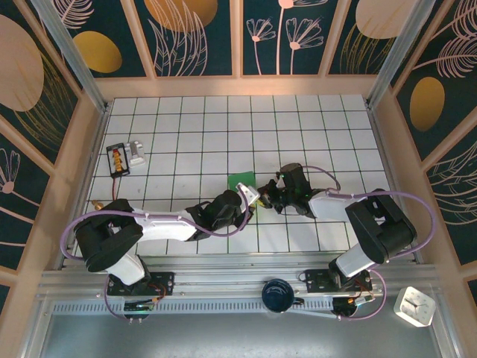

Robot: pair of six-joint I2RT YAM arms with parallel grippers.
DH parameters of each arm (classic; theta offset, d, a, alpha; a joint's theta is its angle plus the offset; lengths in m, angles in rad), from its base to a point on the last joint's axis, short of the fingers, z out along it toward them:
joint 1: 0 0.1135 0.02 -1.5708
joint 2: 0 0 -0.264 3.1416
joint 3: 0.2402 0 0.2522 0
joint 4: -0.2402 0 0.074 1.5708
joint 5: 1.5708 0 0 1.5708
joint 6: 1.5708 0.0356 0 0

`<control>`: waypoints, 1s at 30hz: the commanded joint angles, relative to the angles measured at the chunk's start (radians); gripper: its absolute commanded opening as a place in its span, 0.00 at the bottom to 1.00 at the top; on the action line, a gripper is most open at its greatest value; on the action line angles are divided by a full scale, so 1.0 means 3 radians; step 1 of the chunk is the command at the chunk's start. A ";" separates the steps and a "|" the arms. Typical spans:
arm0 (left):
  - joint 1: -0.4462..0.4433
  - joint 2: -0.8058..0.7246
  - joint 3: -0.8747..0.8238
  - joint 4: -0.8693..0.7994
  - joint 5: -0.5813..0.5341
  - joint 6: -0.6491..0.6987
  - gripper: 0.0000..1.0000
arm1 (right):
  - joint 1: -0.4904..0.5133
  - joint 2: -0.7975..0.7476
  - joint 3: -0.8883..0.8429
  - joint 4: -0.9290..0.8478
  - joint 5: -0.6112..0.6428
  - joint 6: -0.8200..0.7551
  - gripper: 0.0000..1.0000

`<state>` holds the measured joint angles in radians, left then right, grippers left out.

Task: Fold a paper plane with a square sheet of paper (pick it up from the middle)
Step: Turn over the paper at the center of the table.

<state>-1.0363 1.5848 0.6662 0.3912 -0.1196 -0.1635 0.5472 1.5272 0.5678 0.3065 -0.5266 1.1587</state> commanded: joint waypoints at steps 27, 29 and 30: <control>-0.0017 0.0127 0.0113 0.0083 -0.0010 -0.0237 0.00 | 0.0058 -0.0071 -0.0086 0.0049 -0.0055 -0.0030 0.24; -0.0015 0.0122 0.0116 0.0080 -0.0030 -0.0232 0.00 | 0.0078 -0.0070 -0.0113 0.0067 -0.0055 -0.0004 0.25; -0.0015 0.0122 0.0116 0.0080 -0.0031 -0.0228 0.00 | 0.0088 -0.0076 -0.0126 0.0078 -0.0053 0.0007 0.25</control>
<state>-1.0363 1.6115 0.6792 0.4004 -0.1173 -0.2222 0.5613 1.5269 0.5484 0.3111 -0.5472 1.1416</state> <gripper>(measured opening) 0.043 0.245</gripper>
